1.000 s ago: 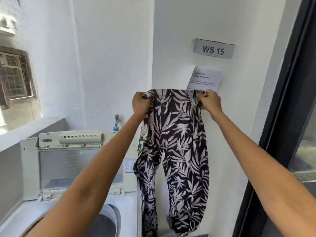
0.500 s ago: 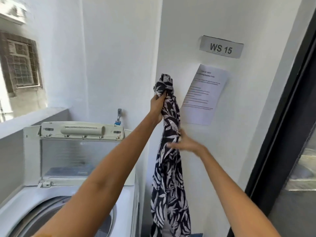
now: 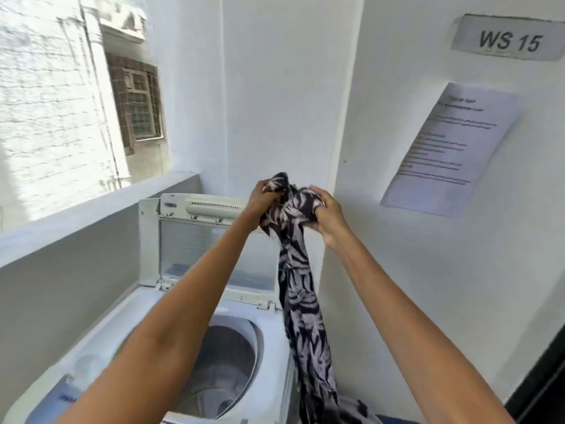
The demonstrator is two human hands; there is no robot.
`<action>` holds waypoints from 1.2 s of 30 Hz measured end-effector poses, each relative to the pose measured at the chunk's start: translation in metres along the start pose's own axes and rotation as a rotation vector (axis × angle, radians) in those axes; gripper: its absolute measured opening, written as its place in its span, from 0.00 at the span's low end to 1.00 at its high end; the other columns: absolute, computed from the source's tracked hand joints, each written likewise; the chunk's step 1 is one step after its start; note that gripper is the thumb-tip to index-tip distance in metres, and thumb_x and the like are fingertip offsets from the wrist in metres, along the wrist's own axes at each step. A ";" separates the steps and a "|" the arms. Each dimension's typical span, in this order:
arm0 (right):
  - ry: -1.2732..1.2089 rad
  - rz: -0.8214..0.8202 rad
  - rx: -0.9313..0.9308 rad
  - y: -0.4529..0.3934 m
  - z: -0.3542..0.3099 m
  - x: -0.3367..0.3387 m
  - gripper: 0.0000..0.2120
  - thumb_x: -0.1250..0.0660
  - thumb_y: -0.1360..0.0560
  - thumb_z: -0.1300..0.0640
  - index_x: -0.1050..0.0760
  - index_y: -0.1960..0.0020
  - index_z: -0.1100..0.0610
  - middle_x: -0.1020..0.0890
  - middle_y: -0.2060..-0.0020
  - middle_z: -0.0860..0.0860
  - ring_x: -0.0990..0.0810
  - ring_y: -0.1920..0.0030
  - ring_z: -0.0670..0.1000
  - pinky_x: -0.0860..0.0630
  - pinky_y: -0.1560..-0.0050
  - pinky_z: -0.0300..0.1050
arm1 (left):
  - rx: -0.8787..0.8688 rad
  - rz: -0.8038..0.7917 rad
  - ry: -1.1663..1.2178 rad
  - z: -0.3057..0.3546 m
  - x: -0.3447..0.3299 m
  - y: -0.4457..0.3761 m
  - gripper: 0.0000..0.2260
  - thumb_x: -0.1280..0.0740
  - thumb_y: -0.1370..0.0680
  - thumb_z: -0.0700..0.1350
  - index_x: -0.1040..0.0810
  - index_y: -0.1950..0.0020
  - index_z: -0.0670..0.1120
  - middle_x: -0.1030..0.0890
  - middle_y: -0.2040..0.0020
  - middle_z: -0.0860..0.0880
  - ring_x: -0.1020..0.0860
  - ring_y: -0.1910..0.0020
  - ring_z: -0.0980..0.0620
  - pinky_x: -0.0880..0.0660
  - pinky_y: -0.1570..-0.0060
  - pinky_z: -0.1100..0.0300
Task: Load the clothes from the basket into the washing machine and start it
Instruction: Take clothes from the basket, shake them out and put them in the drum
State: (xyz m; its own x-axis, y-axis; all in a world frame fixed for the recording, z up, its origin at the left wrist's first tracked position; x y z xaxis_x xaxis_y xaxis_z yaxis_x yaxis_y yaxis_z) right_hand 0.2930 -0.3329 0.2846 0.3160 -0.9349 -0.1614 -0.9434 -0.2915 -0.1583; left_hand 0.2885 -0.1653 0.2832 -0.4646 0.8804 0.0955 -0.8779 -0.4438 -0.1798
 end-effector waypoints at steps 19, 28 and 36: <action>-0.869 -0.050 0.036 0.001 -0.046 -0.199 0.26 0.48 0.25 0.74 0.31 0.35 0.52 0.30 0.32 0.57 0.27 0.35 0.61 0.18 0.54 0.49 | -0.048 0.268 0.513 0.031 0.190 0.012 0.16 0.40 0.21 0.50 0.21 0.43 0.41 0.15 0.58 0.47 0.17 0.59 0.50 0.21 0.57 0.59; -0.215 -0.002 0.290 0.019 -0.034 -0.207 0.34 0.51 0.32 0.77 0.32 0.33 0.52 0.27 0.34 0.51 0.28 0.36 0.48 0.27 0.36 0.42 | -0.016 0.245 0.389 0.009 0.182 0.036 0.12 0.44 0.19 0.45 0.24 0.54 0.42 0.17 0.67 0.49 0.18 0.68 0.54 0.22 0.68 0.64; 0.415 -0.366 0.111 0.023 0.105 -0.198 0.27 0.44 0.26 0.72 0.38 0.32 0.52 0.23 0.45 0.54 0.23 0.51 0.52 0.27 0.62 0.36 | 0.223 0.437 0.086 -0.105 0.209 0.068 0.13 0.39 0.24 0.33 0.29 0.41 0.44 0.22 0.55 0.40 0.23 0.60 0.47 0.22 0.58 0.55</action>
State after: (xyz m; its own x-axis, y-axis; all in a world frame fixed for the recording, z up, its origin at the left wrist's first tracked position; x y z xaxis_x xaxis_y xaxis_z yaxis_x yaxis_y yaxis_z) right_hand 0.2193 -0.1333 0.2111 0.5337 -0.7844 0.3161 -0.7561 -0.6100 -0.2371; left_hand 0.1437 0.0065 0.1877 -0.7916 0.6105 -0.0253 -0.6110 -0.7911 0.0295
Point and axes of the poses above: each hand's wrist, its own y-axis away from the middle knuckle, its own x-axis out of the back of the hand, z = x × y, the point moved 3 cm from there along -y, towards the middle knuckle
